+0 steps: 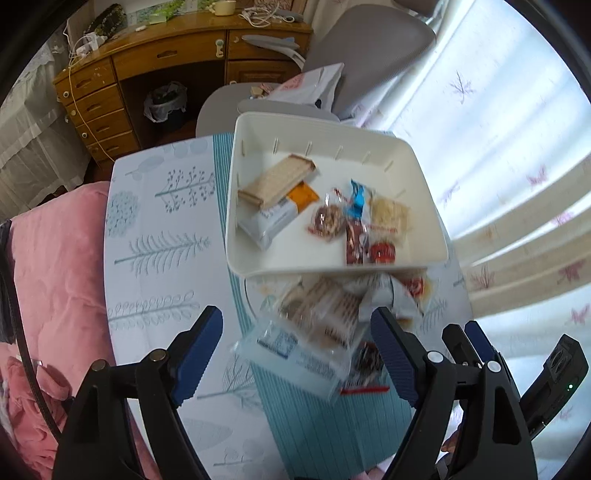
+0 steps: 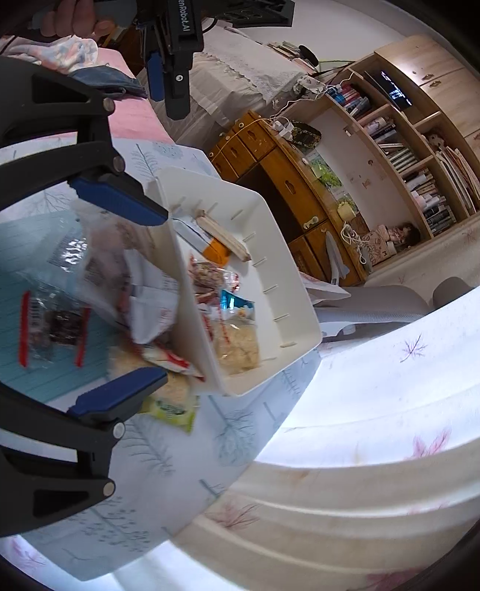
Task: Organize snacks
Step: 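Withdraw both open tools from the basket toward the remaining snacks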
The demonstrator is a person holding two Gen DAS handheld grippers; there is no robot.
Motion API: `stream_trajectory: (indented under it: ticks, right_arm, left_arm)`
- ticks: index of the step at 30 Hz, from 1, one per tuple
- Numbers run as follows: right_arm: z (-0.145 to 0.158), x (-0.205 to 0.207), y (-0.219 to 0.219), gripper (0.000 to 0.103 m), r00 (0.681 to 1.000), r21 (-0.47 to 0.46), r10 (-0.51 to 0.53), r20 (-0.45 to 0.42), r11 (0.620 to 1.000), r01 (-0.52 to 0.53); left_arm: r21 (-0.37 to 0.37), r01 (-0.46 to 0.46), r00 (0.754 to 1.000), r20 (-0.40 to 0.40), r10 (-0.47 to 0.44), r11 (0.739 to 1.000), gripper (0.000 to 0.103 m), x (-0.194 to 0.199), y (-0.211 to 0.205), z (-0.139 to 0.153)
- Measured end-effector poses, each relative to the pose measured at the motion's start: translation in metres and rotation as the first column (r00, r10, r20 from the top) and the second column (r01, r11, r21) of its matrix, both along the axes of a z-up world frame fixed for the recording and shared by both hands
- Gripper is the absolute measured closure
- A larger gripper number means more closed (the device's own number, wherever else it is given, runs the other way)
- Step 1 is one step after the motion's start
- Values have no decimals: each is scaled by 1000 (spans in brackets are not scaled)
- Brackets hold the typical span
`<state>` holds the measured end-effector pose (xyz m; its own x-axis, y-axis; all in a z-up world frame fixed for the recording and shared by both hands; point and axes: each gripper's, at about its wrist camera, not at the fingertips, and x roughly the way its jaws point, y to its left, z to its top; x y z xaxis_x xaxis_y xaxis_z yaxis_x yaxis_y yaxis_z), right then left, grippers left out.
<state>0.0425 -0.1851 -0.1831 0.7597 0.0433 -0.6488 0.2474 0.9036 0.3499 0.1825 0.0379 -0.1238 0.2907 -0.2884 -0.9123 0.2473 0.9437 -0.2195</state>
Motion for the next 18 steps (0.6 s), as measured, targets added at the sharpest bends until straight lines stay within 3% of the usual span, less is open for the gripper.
stream_trajectory:
  ticks: [5, 18]
  right_arm:
    - [-6, -23, 11, 23, 999, 5, -24, -21, 1000, 25]
    - [-53, -47, 35, 23, 992, 17, -12, -124, 1000, 14]
  left_arm:
    - [29, 43, 999, -9, -43, 999, 16, -17, 2, 1]
    - [108, 127, 989, -89, -118, 986, 16, -25, -19, -19]
